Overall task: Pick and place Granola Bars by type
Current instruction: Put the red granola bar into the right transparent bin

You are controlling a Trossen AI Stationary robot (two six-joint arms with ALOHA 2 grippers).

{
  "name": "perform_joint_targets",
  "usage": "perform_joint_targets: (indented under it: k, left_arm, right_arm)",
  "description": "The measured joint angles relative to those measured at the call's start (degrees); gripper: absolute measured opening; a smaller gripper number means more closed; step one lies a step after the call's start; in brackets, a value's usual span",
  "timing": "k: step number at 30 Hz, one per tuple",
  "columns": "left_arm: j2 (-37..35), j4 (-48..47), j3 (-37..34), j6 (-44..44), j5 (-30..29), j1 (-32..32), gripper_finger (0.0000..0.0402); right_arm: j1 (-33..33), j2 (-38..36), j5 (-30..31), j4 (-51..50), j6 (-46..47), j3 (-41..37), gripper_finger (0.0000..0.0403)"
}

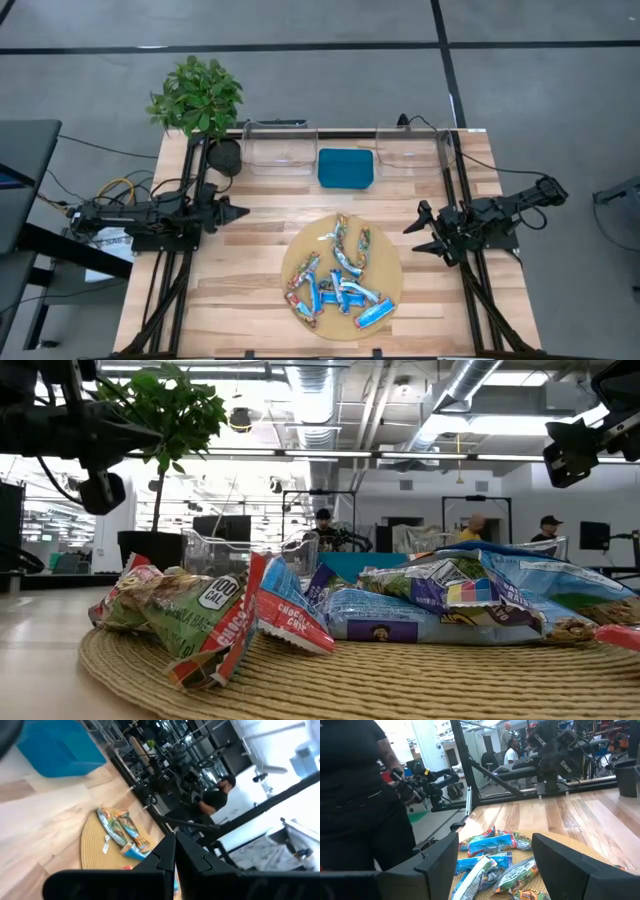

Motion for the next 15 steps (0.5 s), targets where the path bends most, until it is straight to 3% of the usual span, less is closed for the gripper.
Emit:
perform_joint_targets:
  k: [5, 10, 12, 15]
  left_arm:
    - [0.04, 1.79, 0.02, -1.64, 0.29, 0.0, 0.0]
    - [3.06, 17.42, 0.36, 3.91, 4.57, -0.46, 0.0]
    - [6.24, 22.21, 3.12, 6.4, 1.91, -1.37, 0.0]
    - [13.48, 20.05, 9.99, 12.93, -1.72, -2.42, 0.0]
  right_arm:
    - [0.02, 0.0, 0.0, 0.0, 0.0, -0.01, 0.0244]
    - [-0.3, 0.0, 1.02, 0.14, -2.57, -0.02, 0.0244]
    - [-1.06, 0.0, 2.97, 0.55, -4.66, -0.02, 0.0244]
    - [-2.43, -0.01, 4.25, 0.93, -7.27, -0.03, 0.0244]
